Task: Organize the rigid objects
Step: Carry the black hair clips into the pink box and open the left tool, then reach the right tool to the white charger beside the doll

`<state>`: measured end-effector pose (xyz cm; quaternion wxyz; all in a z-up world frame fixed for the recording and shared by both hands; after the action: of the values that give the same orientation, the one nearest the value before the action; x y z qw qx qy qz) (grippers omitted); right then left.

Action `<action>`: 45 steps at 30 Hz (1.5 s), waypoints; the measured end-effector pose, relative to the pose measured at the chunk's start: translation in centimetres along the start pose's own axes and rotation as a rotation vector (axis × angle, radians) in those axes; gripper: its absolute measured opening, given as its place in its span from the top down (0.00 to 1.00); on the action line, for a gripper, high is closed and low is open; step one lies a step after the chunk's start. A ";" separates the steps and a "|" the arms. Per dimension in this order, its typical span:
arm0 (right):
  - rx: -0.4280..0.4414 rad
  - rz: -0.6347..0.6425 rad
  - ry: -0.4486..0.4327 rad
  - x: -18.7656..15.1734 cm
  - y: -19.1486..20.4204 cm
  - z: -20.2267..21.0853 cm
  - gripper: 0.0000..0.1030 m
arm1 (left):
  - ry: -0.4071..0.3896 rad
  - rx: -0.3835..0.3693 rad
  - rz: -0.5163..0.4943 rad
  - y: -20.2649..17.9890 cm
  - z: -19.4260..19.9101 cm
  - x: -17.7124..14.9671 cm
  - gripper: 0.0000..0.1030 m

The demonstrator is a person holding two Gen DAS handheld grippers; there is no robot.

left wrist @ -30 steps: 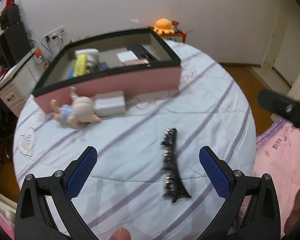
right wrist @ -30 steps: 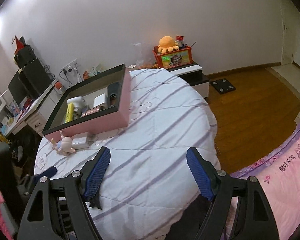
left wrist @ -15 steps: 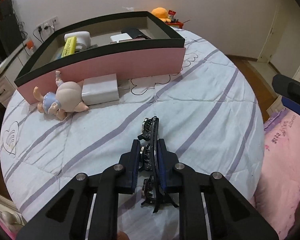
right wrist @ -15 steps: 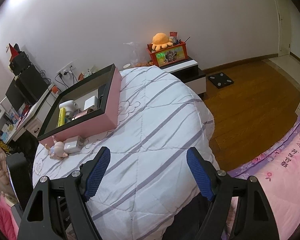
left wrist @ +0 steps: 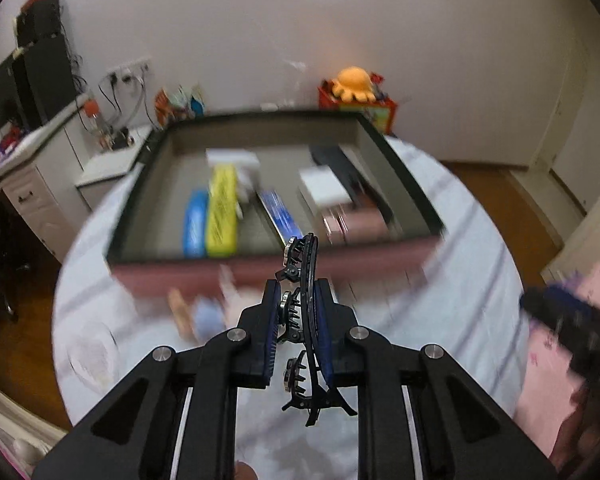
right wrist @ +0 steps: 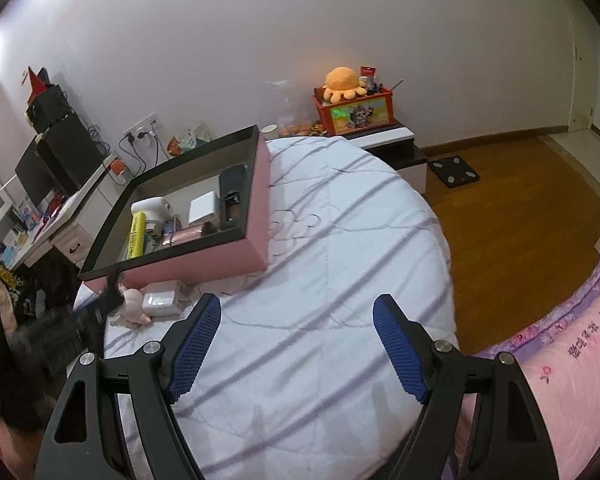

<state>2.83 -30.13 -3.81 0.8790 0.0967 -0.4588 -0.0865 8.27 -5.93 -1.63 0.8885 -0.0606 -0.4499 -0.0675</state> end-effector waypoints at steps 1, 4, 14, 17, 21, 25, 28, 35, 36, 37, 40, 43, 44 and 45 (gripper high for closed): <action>0.004 0.011 0.004 0.2 0.6 -0.5 0.22 | -0.008 0.003 0.002 0.3 -0.4 0.8 0.84; 0.011 0.031 0.014 0.7 1.8 -1.8 0.22 | -0.020 0.008 0.006 1.3 -1.8 2.6 0.84; 0.026 0.080 0.029 3.3 4.4 -7.0 0.22 | 0.030 0.006 0.016 2.5 -8.2 5.1 0.83; 0.015 0.078 0.031 3.9 4.3 -8.0 0.22 | 0.058 0.004 0.015 2.6 -10.3 5.2 0.83; -0.006 0.058 0.036 4.2 3.5 -8.9 0.22 | 0.071 0.004 0.019 2.6 -11.5 4.9 0.76; -0.019 0.054 0.044 3.9 3.2 -8.9 0.22 | 0.044 0.005 0.040 3.1 -11.1 4.8 0.01; -0.016 0.058 0.045 3.7 3.4 -8.4 0.22 | -0.013 0.007 0.044 3.5 -9.1 5.3 0.00; 0.007 0.086 0.025 3.2 5.1 -5.7 0.22 | -0.086 0.054 0.068 5.2 -3.5 5.0 0.00; 0.012 0.093 0.025 3.0 5.5 -5.4 0.22 | -0.091 0.060 0.069 5.6 -3.0 4.8 0.00; 0.016 0.103 0.028 2.7 5.9 -5.0 0.22 | -0.093 0.069 0.072 6.1 -2.1 4.4 0.00; 0.031 0.114 0.032 1.9 7.0 -4.2 0.22 | -0.086 0.093 0.086 7.4 0.0 3.0 0.00; 0.044 0.142 0.051 0.8 8.6 -4.0 0.22 | -0.077 0.121 0.101 8.8 1.9 1.1 0.00; 0.049 0.148 0.058 0.4 9.0 -4.0 0.22 | -0.072 0.130 0.106 9.3 2.5 0.4 0.00; 0.053 0.154 0.066 0.0 9.5 -4.1 0.22 | -0.070 0.134 0.109 9.7 2.9 -0.1 0.00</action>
<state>6.77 -20.53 -3.75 0.8948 0.0872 -0.4378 -0.0030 7.68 4.09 -0.45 0.8767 -0.0274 -0.4800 0.0132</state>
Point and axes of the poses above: each gripper's, at about its wrist camera, not at the fingertips, and z roughly against the way its jaws point, y to its left, x to its top, the point moved 2 cm from there along -z, roughly the way its jaws point, and after that the axes turned 11 degrees about -y, right-handed, at the moved point
